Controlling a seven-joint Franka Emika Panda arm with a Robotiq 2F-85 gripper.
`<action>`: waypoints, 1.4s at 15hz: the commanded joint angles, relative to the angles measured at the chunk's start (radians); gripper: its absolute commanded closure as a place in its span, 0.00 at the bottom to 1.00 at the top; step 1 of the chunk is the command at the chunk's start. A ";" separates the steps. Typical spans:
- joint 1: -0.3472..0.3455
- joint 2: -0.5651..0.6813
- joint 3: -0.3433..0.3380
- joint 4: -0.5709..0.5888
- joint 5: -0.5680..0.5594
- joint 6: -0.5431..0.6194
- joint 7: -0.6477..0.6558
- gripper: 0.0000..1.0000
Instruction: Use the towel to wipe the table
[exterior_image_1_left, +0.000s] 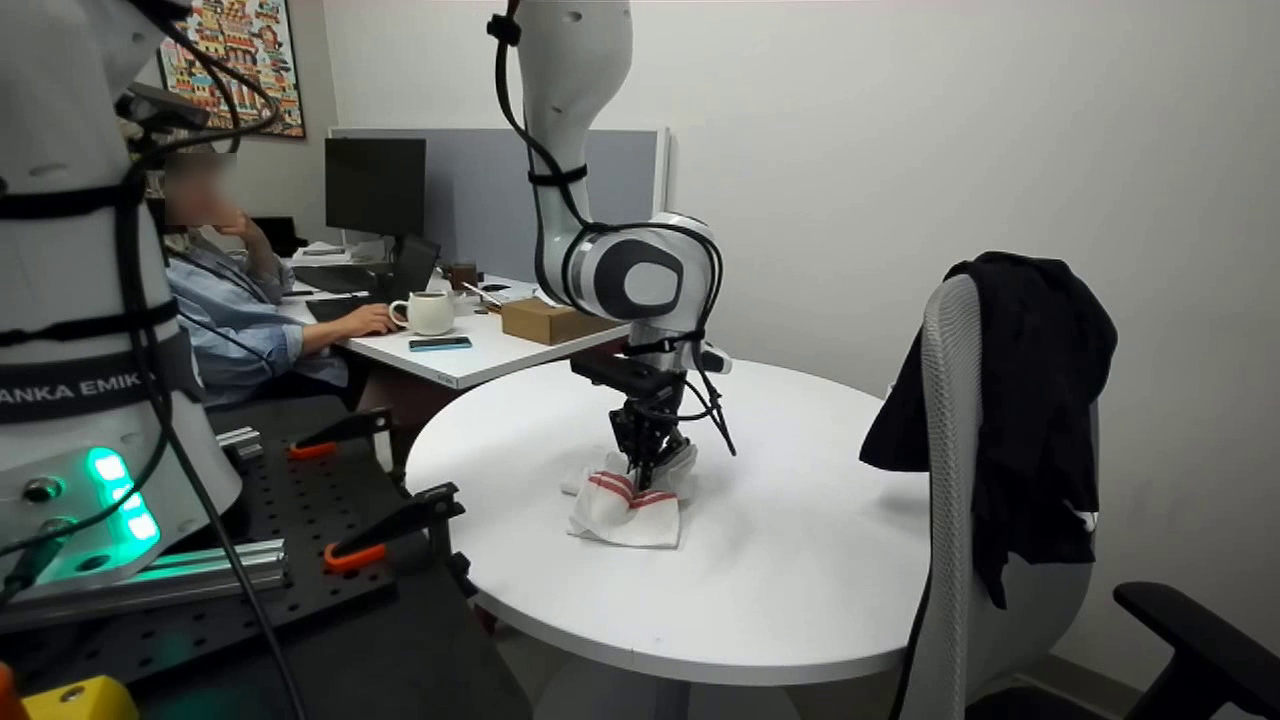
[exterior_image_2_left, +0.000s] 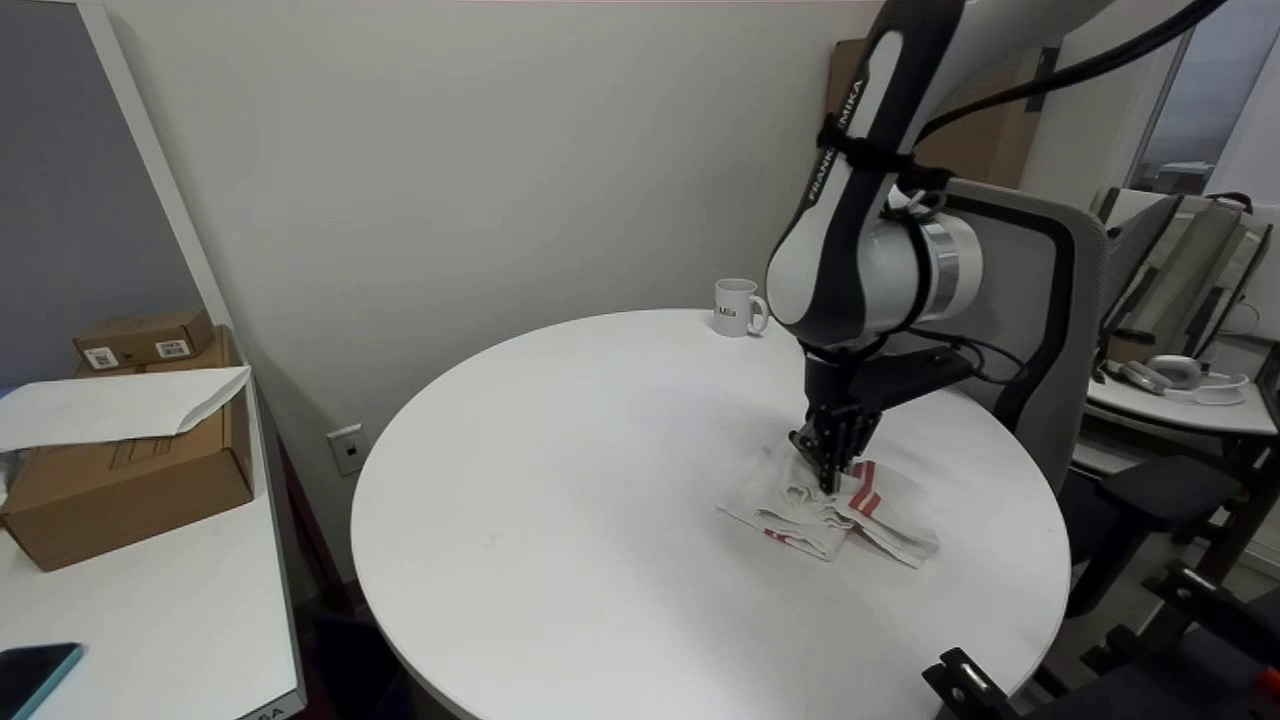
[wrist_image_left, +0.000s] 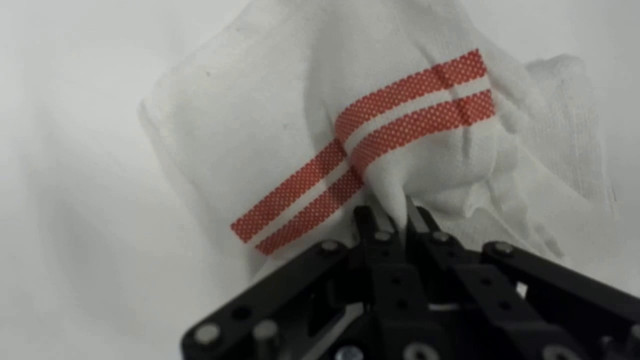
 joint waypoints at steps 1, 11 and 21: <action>0.065 0.103 -0.012 0.193 -0.013 -0.045 0.079 0.98; -0.031 0.148 -0.125 0.410 -0.028 -0.095 0.101 0.98; -0.071 -0.024 -0.165 -0.025 -0.142 -0.036 0.011 0.98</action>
